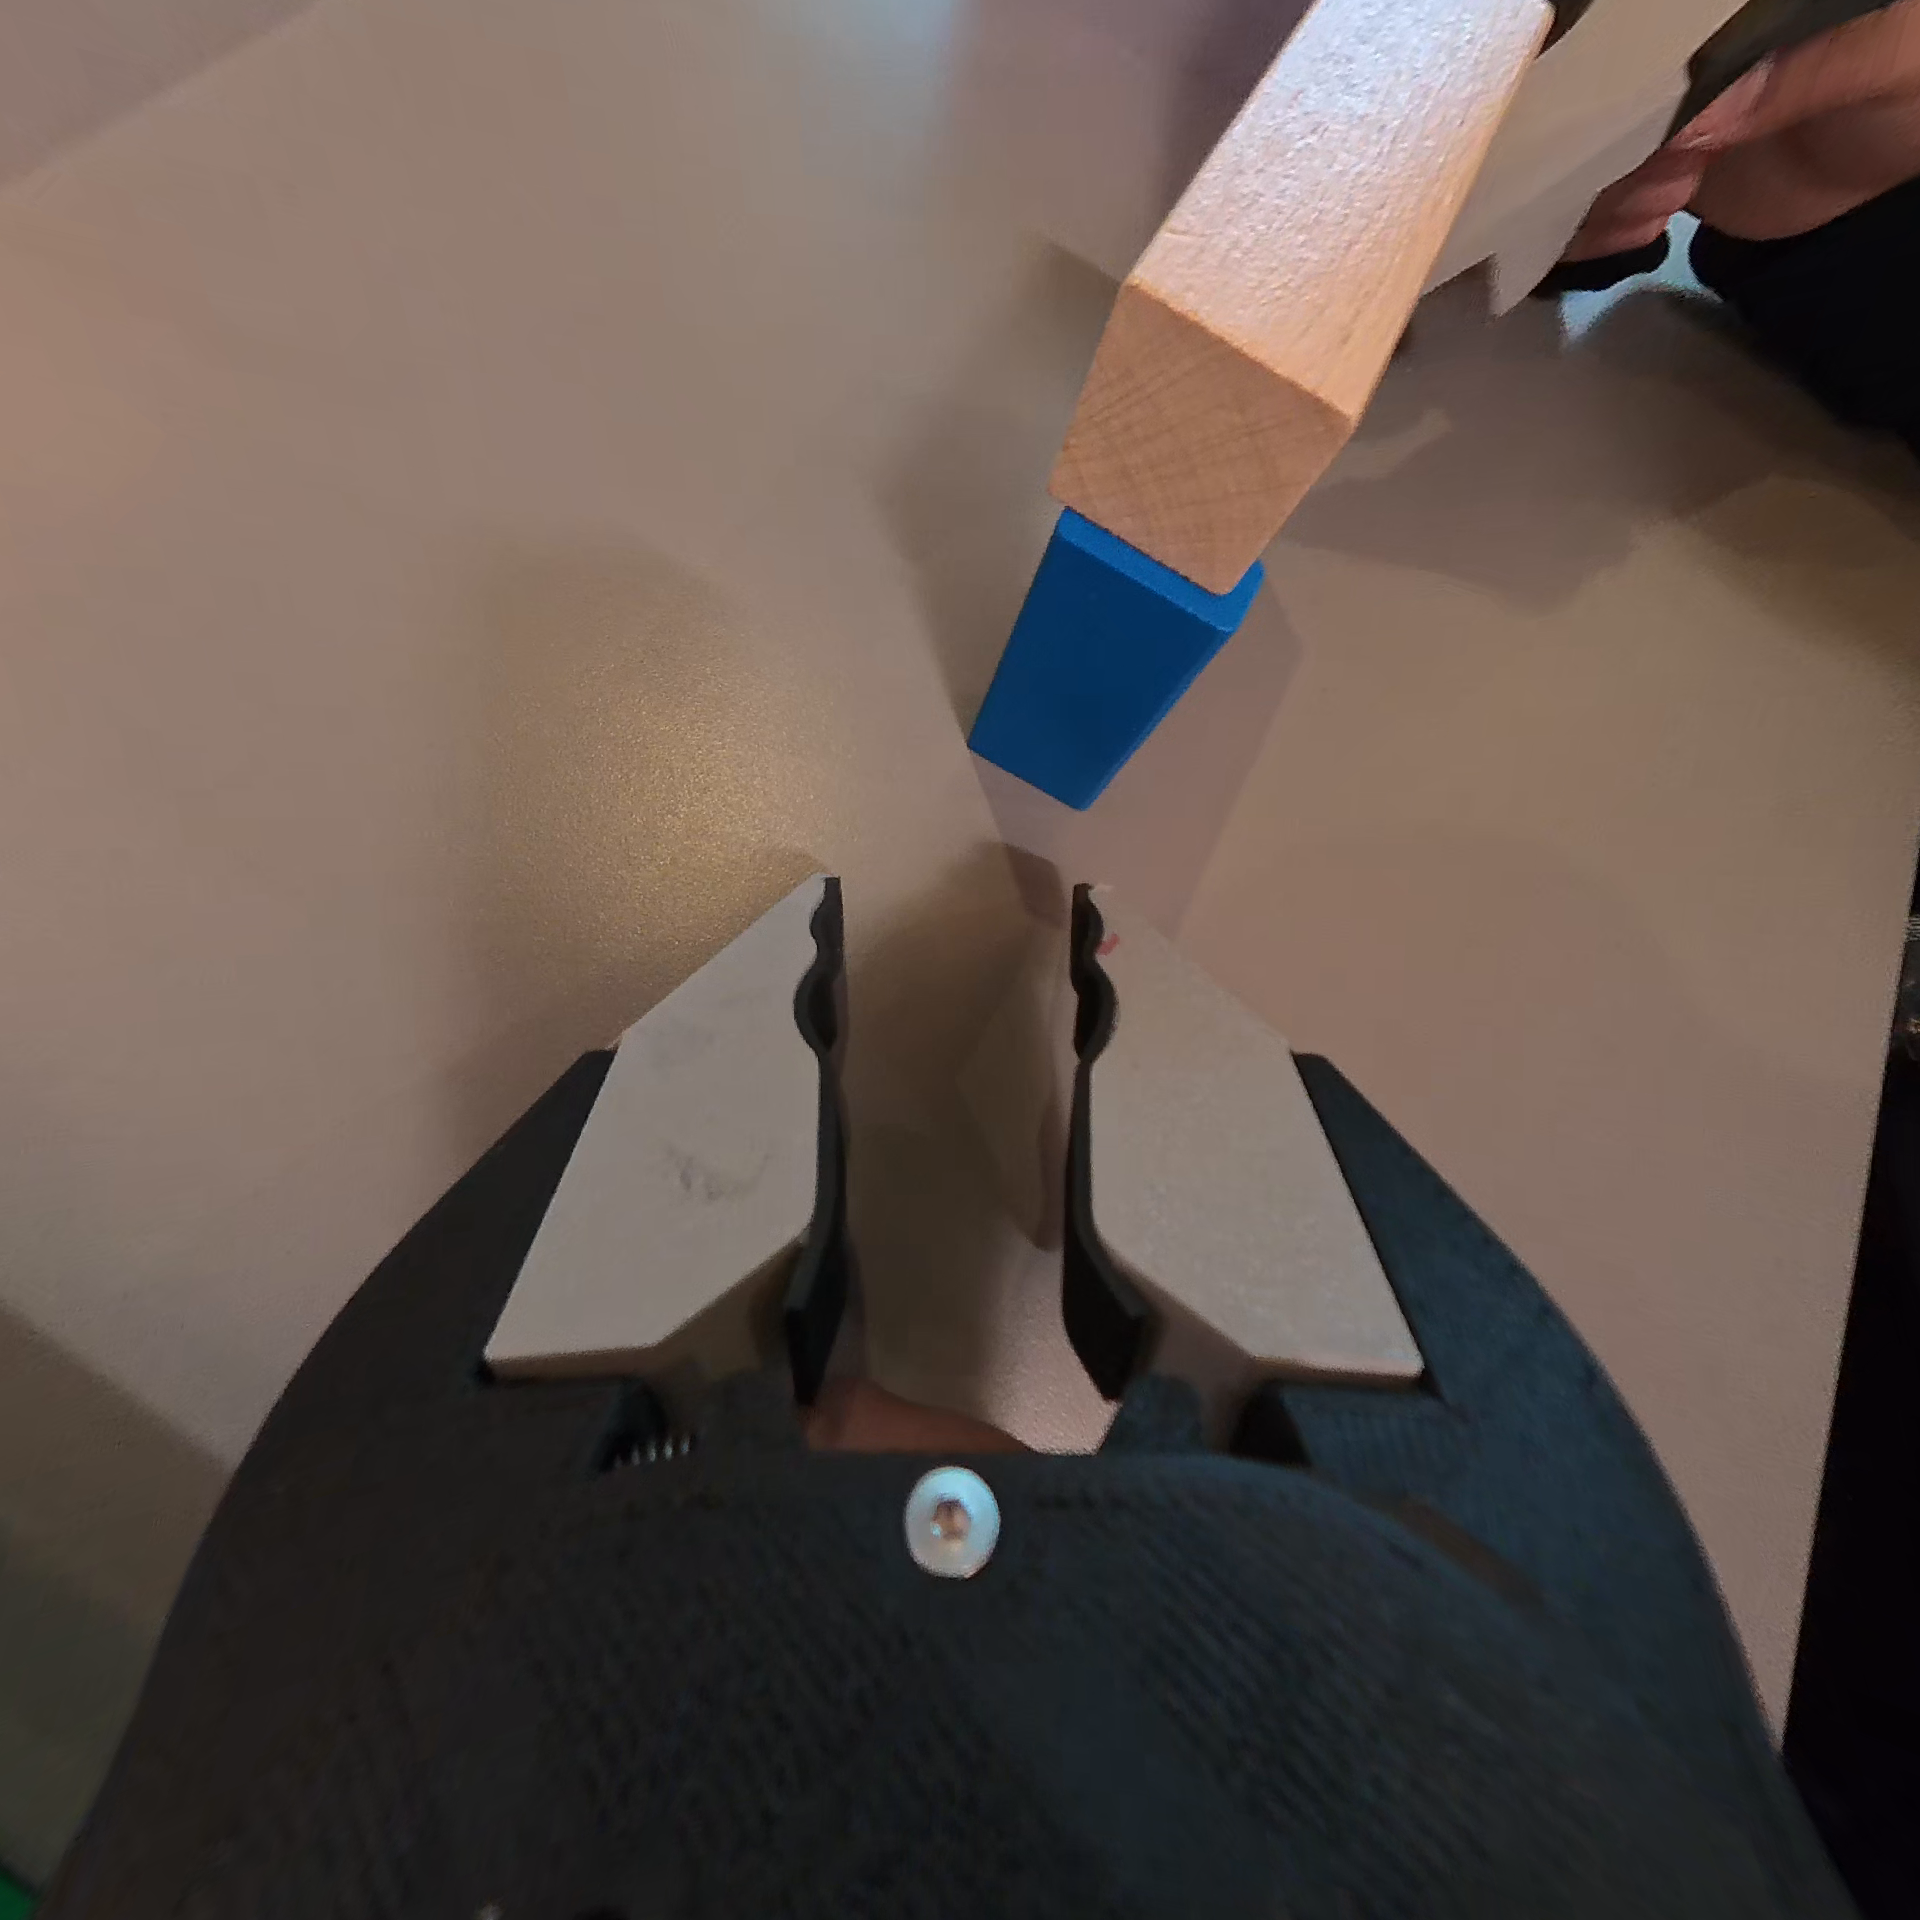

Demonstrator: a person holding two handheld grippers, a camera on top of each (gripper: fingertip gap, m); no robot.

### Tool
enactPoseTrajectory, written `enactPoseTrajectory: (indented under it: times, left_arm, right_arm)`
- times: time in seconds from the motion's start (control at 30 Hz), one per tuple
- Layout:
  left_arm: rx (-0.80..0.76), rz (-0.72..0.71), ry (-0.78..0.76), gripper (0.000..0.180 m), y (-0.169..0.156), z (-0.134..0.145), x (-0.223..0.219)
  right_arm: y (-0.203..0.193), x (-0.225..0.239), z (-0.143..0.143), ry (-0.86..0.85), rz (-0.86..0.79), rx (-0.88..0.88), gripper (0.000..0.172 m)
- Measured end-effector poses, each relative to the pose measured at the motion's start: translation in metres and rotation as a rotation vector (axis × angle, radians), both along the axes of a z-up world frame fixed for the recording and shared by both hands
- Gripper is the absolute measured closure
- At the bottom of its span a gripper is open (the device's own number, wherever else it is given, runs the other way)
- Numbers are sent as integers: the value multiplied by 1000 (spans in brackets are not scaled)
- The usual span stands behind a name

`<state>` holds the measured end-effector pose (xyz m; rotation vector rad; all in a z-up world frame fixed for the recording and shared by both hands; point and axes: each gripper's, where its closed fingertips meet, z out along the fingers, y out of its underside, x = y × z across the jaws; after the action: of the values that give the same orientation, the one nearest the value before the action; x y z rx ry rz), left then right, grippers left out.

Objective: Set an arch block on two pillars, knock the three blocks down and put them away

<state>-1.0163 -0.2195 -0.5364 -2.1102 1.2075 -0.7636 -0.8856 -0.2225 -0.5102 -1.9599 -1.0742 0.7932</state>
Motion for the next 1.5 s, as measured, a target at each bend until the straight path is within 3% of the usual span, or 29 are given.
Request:
enactPoseTrajectory:
  times: [0.33,0.47,0.6,0.87,1.5]
  left_arm:
    - [67,6,27,146,7,-2,2]
    - [83,-8,-29,180,8,6,7]
    - [64,-13,-147,180,6,24,14]
    - [77,-18,-242,180,4,42,23]
    - [63,-46,-195,180,-2,30,33]
  right_arm:
    - [-12,4,16,69,34,39,165]
    - [-11,3,18,77,30,42,165]
    - [-12,3,17,70,30,45,165]
    - [-13,1,14,59,37,45,164]
    - [-14,0,13,57,41,43,165]
